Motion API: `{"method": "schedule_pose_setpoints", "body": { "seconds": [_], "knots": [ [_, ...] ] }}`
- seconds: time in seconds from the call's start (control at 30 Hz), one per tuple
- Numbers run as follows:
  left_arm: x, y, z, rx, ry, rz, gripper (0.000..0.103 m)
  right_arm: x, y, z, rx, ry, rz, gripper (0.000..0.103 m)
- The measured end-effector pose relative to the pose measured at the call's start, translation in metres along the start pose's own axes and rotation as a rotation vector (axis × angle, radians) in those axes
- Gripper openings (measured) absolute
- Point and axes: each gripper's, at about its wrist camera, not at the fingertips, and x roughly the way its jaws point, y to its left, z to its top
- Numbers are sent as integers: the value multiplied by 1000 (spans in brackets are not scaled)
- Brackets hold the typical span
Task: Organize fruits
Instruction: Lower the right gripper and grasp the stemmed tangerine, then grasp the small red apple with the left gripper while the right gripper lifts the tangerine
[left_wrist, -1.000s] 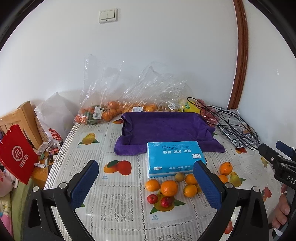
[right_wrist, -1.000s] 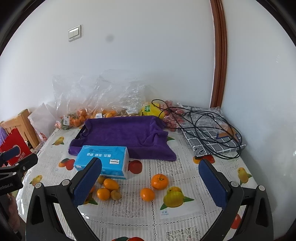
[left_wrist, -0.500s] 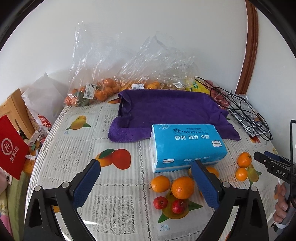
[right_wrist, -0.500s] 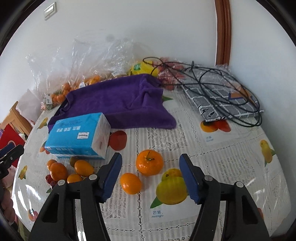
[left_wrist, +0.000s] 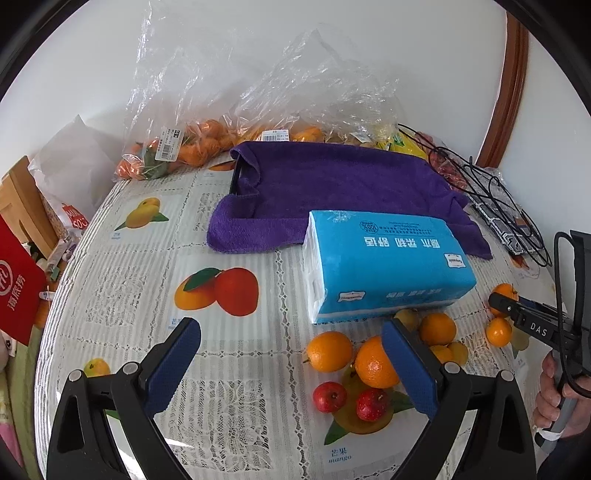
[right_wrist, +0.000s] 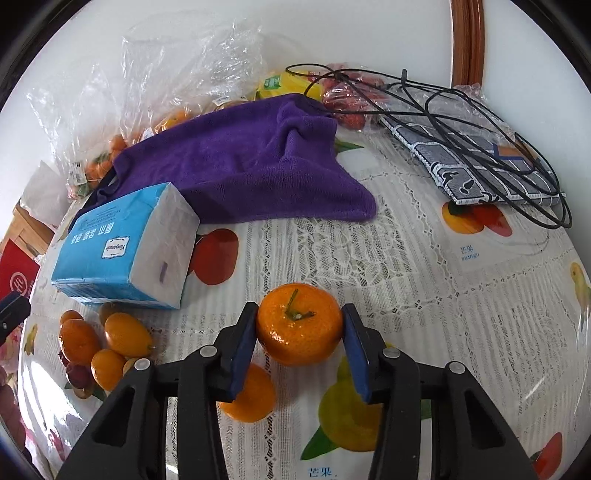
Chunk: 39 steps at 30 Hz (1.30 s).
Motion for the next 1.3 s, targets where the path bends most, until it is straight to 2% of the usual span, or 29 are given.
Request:
{"method": "schedule_pose_setpoints", "body": {
  "seconds": [0.17, 0.3, 0.43, 0.63, 0.77, 0.97, 1.13, 1.3],
  "knots": [
    [3, -9, -10, 23, 26, -26, 98, -16, 3, 0, -4, -53, 27, 45],
    [3, -13, -17, 34, 44, -39, 91, -31, 9, 1, -24, -94, 29, 44],
    [-1, -18, -27, 45, 51, -78, 90, -43, 12, -1, -25, -115, 50, 45],
    [2, -25, -39, 78, 70, -82, 82, -51, 20, -7, -34, -121, 64, 45],
    [4, -17, -41, 66, 75, -78, 69, -55, 22, -13, -41, -124, 67, 45],
    [7, -7, -39, 62, 73, -61, 67, -51, 21, -16, -25, -108, 67, 45],
    [18, -3, -39, 60, 90, -43, 57, -49, 24, -14, -24, -103, 65, 45],
    [24, -1, -41, 53, 108, -97, 57, -48, 28, -12, -31, -102, 60, 45]
  ]
}}
